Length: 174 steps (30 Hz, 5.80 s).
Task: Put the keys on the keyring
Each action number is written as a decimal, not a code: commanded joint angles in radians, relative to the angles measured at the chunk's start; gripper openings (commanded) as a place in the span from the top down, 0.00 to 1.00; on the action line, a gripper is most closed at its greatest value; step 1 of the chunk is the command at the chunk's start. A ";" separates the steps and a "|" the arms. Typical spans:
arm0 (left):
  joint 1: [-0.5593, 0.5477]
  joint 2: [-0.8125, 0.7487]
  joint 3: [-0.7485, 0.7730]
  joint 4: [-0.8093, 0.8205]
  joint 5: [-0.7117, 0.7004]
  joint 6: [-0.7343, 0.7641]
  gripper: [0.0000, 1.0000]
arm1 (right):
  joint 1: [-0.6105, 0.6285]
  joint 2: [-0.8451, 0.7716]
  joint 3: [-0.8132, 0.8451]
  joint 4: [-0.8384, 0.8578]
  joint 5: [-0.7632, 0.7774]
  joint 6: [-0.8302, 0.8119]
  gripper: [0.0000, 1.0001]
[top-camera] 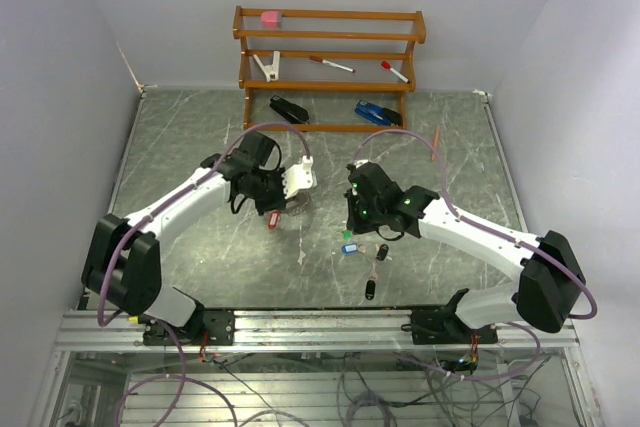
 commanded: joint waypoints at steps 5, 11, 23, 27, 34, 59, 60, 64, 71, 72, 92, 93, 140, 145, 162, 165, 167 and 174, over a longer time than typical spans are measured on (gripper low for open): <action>0.002 -0.100 0.088 -0.036 0.031 -0.073 0.93 | -0.006 0.037 -0.014 0.081 -0.045 -0.008 1.00; 0.010 -0.143 0.109 -0.038 0.032 -0.089 0.93 | -0.028 0.070 -0.045 0.116 -0.121 -0.016 1.00; 0.082 -0.182 0.136 -0.009 -0.018 -0.132 0.93 | -0.104 0.230 -0.011 0.177 -0.207 -0.036 1.00; 0.106 -0.196 0.140 -0.009 -0.016 -0.137 0.93 | -0.127 0.342 0.082 0.160 -0.184 -0.092 1.00; 0.125 -0.205 0.156 -0.011 0.004 -0.150 0.93 | -0.134 0.470 0.219 0.155 -0.149 -0.116 0.86; 0.124 -0.117 0.204 -0.096 0.298 -0.117 0.93 | -0.131 0.072 0.108 0.562 -0.499 -0.225 0.67; 0.123 -0.121 0.201 -0.086 0.299 -0.124 0.93 | -0.122 0.073 0.111 0.575 -0.501 -0.221 0.67; 0.116 -0.129 0.185 -0.061 0.297 -0.134 0.93 | -0.100 0.082 0.121 0.606 -0.517 -0.207 0.71; 0.112 -0.110 0.210 -0.104 0.324 -0.113 0.93 | -0.078 0.104 0.121 0.620 -0.531 -0.210 0.76; 0.111 -0.108 0.215 -0.113 0.327 -0.108 0.93 | -0.076 0.108 0.122 0.620 -0.532 -0.211 0.77; 0.103 -0.081 0.274 -0.216 0.381 -0.049 0.93 | -0.059 0.128 0.123 0.664 -0.573 -0.197 0.86; 0.103 -0.082 0.277 -0.219 0.386 -0.049 0.93 | -0.060 0.131 0.123 0.669 -0.579 -0.195 0.86; 0.102 -0.099 0.336 -0.127 0.396 -0.231 0.64 | -0.052 -0.012 0.050 0.683 -0.499 -0.186 1.00; 0.103 -0.119 0.341 -0.088 0.388 -0.287 0.62 | -0.051 -0.046 0.055 0.670 -0.437 -0.190 1.00; 0.105 -0.115 0.304 -0.020 0.380 -0.320 0.61 | -0.052 -0.093 0.055 0.689 -0.409 -0.171 1.00; 0.105 -0.107 0.301 0.002 0.391 -0.333 0.61 | -0.052 -0.092 0.055 0.699 -0.417 -0.164 1.00; 0.105 -0.104 0.304 0.006 0.404 -0.338 0.61 | -0.051 -0.091 0.055 0.704 -0.420 -0.162 1.00; 0.105 -0.077 0.317 -0.032 0.465 -0.302 0.61 | -0.052 -0.101 0.050 0.735 -0.427 -0.151 1.00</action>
